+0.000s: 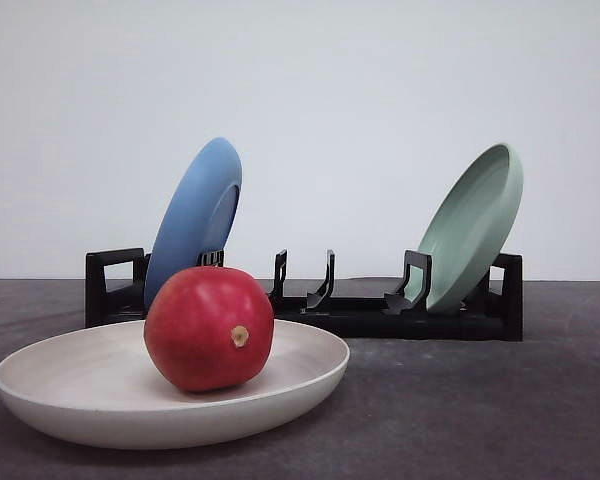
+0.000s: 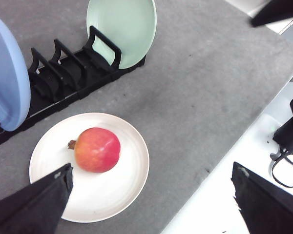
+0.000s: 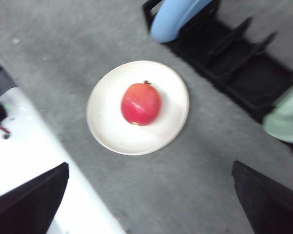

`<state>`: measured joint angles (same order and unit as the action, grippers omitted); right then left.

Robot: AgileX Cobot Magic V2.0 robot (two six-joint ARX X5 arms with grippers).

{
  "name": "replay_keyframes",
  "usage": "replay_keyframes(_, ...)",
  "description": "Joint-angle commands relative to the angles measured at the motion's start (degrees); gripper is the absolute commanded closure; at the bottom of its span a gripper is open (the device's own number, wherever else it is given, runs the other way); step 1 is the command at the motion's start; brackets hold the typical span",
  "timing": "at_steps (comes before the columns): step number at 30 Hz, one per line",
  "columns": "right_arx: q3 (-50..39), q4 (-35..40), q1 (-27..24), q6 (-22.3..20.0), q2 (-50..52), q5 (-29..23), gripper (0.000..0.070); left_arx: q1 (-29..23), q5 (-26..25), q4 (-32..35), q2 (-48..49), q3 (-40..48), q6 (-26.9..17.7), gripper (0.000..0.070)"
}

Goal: Place pomegranate in white plate

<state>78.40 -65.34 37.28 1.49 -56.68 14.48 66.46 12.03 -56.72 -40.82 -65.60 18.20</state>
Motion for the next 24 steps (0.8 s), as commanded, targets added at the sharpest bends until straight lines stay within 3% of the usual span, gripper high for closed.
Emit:
replay_keyframes(1,-4.36,2.41,0.33,2.13,5.37,-1.17,0.0,0.68,0.25,1.23,-0.42,-0.92,0.33,0.0064)
replay_keyframes(8,-21.5,16.44,0.35,8.62,26.01,-3.39,0.0,0.68,0.64,2.59,-0.42,-0.92,0.28,0.0064)
replay_keyframes(13,-24.54,18.82,0.37,8.15,31.83,-7.07,0.0,0.68,2.15,2.59,-0.39,-0.92,0.31,0.0064)
replay_keyframes(17,-24.54,19.8,0.37,7.98,32.2,-7.04,0.0,0.68,2.64,2.59,-0.39,-0.92,0.31,0.0076)
replay_keyframes(18,-24.54,19.49,0.37,8.07,32.12,-7.03,0.0043,0.68,2.82,2.59,-0.39,-0.92,0.29,0.0147)
replay_keyframes(19,-24.54,18.85,0.37,8.27,32.03,-7.02,0.0257,0.7,2.99,2.57,-0.39,-0.92,0.07,0.0354)
replay_keyframes(20,-24.54,18.05,0.37,7.97,31.94,-7.04,0.0602,0.68,3.03,2.56,-0.39,-0.92,-0.74,0.0655)
replay_keyframes(21,-24.54,17.26,0.37,7.21,31.71,-7.05,0.0693,0.68,3.25,2.65,-0.39,-0.92,-0.94,0.0679)
replay_keyframes(22,-24.54,16.84,0.37,7.09,31.64,-7.13,0.0672,0.68,3.66,2.7,-0.4,-0.92,-1.02,0.07)
replay_keyframes(24,-24.54,16.13,0.35,7.07,31.58,-7.13,0.07,0.68,4.77,2.67,-0.41,-0.92,-0.98,0.07)
